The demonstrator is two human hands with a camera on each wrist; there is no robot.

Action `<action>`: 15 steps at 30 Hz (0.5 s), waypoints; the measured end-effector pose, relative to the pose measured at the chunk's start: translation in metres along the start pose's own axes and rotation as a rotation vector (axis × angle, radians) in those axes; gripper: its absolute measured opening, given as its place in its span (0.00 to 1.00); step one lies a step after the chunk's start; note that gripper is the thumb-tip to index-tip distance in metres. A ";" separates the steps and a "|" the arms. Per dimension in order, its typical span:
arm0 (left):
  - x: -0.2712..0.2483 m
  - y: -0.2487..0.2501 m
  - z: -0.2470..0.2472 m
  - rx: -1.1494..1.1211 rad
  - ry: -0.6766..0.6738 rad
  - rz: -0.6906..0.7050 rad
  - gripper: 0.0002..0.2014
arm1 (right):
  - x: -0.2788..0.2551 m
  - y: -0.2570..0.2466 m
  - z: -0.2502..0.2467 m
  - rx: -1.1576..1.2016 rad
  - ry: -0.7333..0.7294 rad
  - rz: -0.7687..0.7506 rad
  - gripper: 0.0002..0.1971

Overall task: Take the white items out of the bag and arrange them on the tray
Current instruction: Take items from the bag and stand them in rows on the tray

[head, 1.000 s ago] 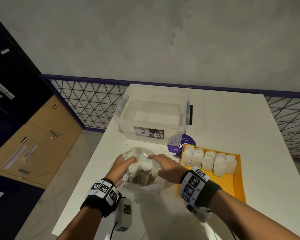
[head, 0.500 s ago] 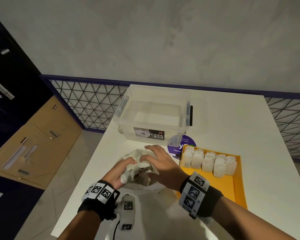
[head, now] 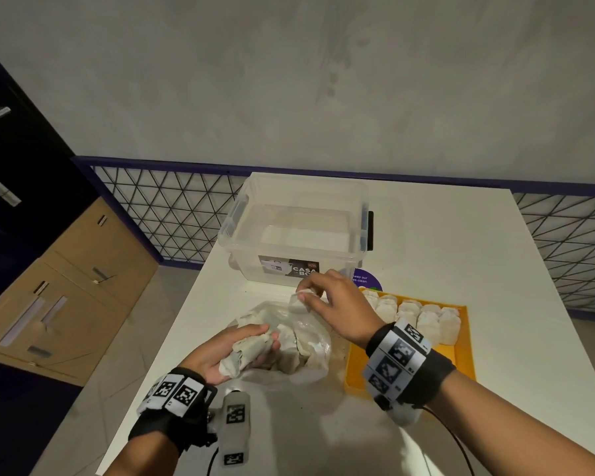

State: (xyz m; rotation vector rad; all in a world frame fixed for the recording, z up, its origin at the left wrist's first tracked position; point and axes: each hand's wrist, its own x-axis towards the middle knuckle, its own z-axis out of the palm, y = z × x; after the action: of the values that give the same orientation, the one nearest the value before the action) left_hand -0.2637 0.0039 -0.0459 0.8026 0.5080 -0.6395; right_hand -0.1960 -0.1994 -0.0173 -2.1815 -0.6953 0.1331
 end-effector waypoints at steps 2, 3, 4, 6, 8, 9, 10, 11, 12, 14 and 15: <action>-0.007 0.005 0.003 0.011 0.005 -0.026 0.32 | 0.001 0.001 -0.003 -0.047 -0.022 -0.017 0.08; -0.009 0.007 0.004 0.037 0.005 -0.032 0.31 | 0.000 0.001 -0.004 -0.063 -0.034 -0.021 0.08; -0.011 0.008 0.005 0.067 0.003 -0.034 0.29 | -0.001 0.000 -0.004 -0.073 -0.042 -0.017 0.08; -0.014 0.009 0.010 0.096 0.013 -0.046 0.18 | -0.003 0.001 -0.007 -0.079 -0.061 0.016 0.08; -0.014 0.009 0.015 0.088 0.012 -0.049 0.11 | -0.006 0.004 -0.010 -0.083 -0.089 0.061 0.08; -0.014 0.008 0.018 0.078 0.000 -0.052 0.13 | -0.008 0.007 -0.013 -0.088 -0.103 0.084 0.08; -0.012 0.008 0.019 0.072 -0.016 -0.048 0.15 | -0.011 0.010 -0.018 -0.092 -0.113 0.108 0.08; -0.011 0.008 0.022 0.067 -0.026 -0.043 0.17 | -0.013 0.014 -0.024 -0.091 -0.114 0.134 0.08; -0.009 0.008 0.022 0.061 -0.031 -0.039 0.19 | -0.015 0.018 -0.031 -0.090 -0.105 0.164 0.08; -0.007 0.008 0.029 0.056 -0.018 -0.047 0.23 | -0.023 0.030 -0.051 -0.094 -0.075 0.238 0.07; -0.005 0.007 0.032 0.069 -0.005 -0.044 0.22 | -0.028 0.037 -0.063 -0.099 -0.058 0.272 0.07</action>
State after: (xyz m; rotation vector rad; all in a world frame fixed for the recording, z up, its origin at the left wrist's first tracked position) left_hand -0.2569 -0.0151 -0.0200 0.8561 0.5019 -0.7026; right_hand -0.1828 -0.2761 -0.0075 -2.3677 -0.4414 0.3103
